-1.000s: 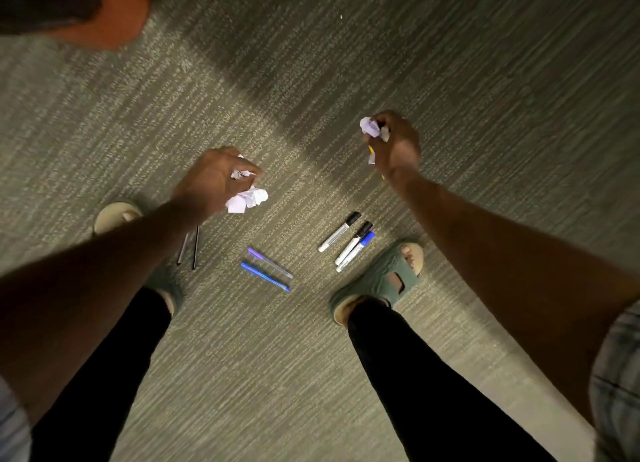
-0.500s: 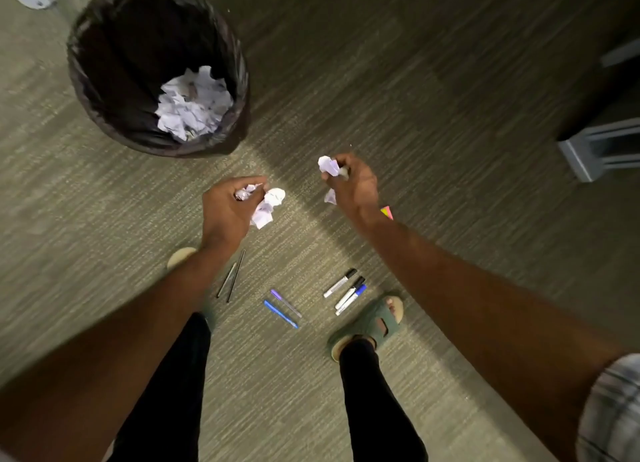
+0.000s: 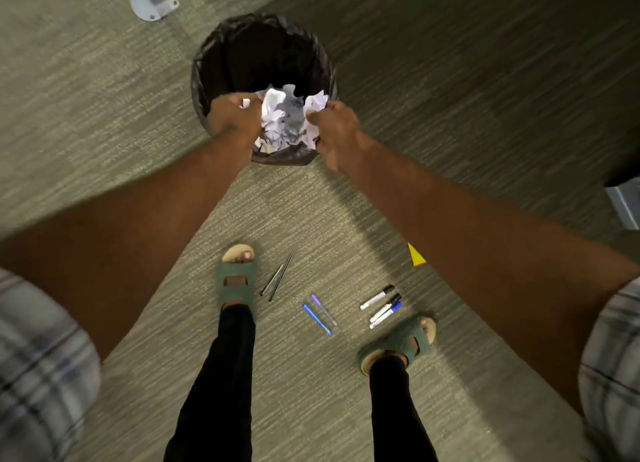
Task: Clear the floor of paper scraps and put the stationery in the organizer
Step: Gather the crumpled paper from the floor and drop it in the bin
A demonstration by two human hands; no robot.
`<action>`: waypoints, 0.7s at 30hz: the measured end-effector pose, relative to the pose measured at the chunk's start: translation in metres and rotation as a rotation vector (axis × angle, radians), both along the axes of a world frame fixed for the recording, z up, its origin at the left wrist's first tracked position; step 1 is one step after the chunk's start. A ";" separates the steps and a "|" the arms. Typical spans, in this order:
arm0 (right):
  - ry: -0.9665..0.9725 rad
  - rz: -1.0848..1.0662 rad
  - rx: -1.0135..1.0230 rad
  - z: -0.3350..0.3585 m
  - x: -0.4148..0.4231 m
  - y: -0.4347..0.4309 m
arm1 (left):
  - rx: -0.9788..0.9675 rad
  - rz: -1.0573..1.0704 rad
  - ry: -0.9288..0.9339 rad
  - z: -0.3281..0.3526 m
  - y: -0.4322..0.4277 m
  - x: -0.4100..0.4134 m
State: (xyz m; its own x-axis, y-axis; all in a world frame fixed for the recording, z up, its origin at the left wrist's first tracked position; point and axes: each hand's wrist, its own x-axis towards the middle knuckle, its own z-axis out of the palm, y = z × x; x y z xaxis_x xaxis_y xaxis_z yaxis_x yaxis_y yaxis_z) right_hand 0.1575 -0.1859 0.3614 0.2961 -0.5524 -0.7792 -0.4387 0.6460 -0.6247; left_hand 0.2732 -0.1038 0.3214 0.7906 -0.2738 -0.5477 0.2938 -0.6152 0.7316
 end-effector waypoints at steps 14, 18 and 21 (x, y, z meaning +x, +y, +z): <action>-0.075 0.009 0.024 -0.005 0.014 0.000 | 0.056 -0.335 -0.087 0.010 0.016 0.019; 0.146 0.322 -0.274 -0.006 -0.012 0.004 | 0.157 -0.729 -0.378 0.014 0.028 0.018; 0.319 0.788 -0.584 -0.006 -0.035 0.008 | 0.138 -0.914 -0.499 0.018 0.038 0.011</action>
